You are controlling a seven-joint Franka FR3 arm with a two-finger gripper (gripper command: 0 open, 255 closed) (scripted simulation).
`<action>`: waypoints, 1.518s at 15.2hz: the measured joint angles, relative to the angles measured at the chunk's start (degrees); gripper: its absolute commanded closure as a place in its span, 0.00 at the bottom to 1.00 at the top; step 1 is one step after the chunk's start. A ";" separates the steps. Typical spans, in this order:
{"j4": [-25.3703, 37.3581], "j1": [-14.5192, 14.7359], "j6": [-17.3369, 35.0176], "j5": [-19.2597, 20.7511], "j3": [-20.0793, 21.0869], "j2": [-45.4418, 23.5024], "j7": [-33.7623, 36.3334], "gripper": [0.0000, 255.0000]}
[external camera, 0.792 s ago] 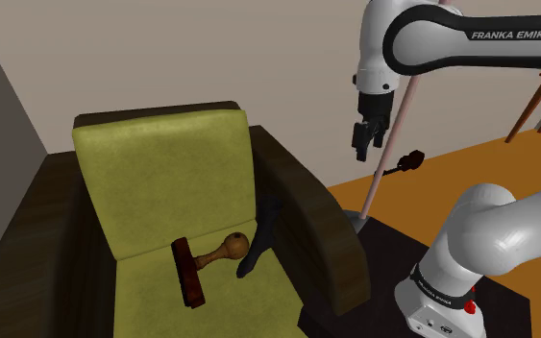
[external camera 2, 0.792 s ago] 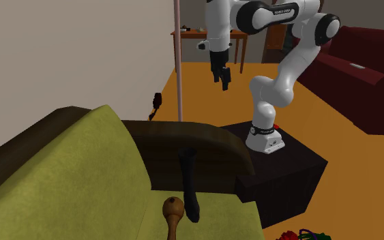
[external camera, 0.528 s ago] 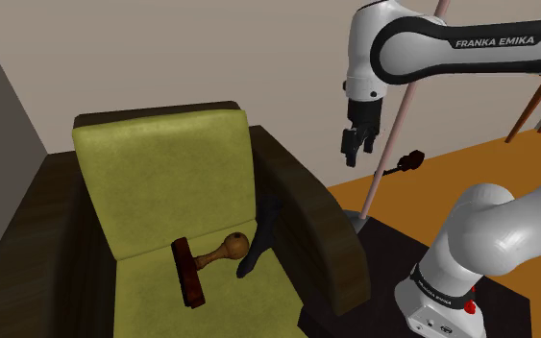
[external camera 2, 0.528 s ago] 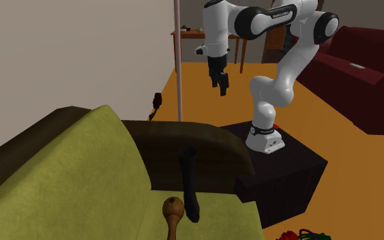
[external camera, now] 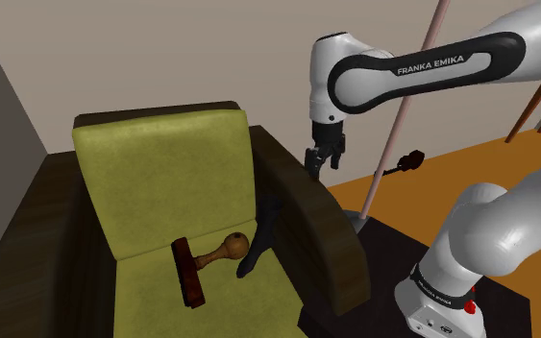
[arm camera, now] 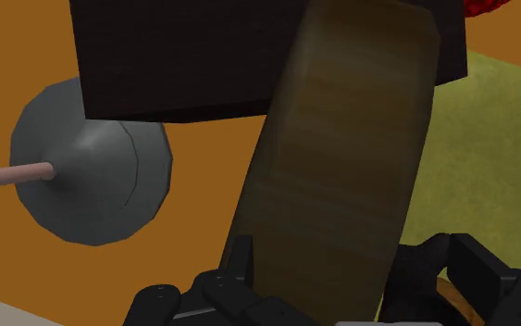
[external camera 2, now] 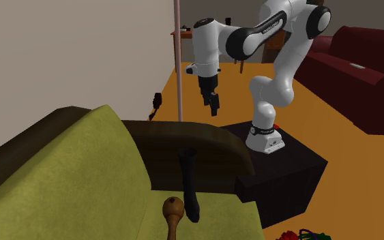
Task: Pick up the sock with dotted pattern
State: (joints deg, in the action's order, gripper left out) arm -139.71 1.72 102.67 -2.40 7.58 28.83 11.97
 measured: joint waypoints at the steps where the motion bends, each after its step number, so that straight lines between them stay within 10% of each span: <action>1: 0.85 0.20 1.56 -0.31 0.69 -2.21 0.90 0.00; 15: 13.57 2.19 19.72 1.60 6.58 -30.71 11.82 0.00; 23: 12.39 2.53 25.39 2.82 6.67 -35.17 13.09 0.00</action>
State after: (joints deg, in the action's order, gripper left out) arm -127.32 4.26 128.07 0.42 14.25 -6.34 25.06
